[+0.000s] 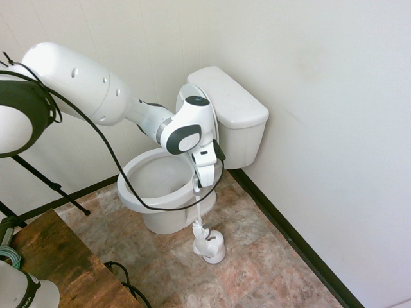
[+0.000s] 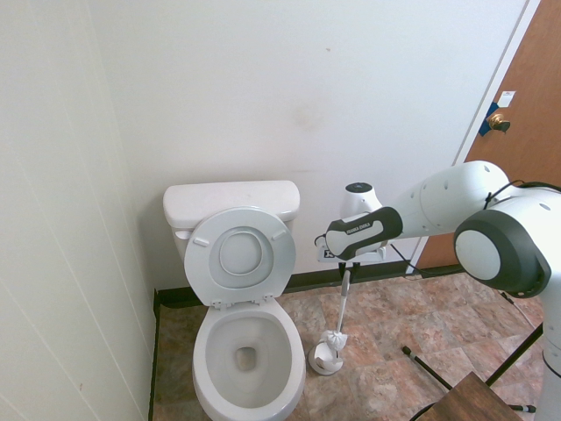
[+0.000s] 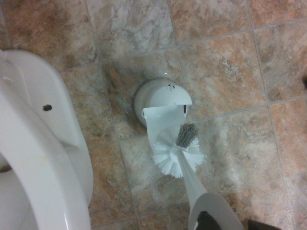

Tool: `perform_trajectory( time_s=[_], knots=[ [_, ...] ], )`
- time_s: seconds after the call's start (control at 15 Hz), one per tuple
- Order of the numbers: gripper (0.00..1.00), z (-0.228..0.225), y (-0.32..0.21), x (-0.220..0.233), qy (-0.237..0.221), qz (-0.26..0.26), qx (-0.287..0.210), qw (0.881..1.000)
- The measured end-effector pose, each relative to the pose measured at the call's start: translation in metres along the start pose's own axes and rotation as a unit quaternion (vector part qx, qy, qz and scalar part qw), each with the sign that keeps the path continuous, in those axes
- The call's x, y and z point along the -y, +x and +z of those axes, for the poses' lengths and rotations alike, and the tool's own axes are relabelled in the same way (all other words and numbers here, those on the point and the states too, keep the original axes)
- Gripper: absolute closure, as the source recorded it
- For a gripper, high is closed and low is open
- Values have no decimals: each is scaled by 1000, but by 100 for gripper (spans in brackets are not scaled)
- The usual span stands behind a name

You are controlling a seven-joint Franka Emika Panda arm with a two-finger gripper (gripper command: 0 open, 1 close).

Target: Clean the toilet

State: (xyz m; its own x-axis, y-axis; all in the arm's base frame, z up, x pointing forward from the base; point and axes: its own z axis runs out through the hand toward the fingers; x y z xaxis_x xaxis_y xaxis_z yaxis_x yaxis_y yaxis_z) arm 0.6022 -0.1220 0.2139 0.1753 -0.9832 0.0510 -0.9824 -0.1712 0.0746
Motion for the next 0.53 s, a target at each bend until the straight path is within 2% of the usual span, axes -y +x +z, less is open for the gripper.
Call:
perform_trajectory(
  time_s=[0.53],
  knots=[
    [100,50,16,7,-8,10,17,1000]
  ],
)
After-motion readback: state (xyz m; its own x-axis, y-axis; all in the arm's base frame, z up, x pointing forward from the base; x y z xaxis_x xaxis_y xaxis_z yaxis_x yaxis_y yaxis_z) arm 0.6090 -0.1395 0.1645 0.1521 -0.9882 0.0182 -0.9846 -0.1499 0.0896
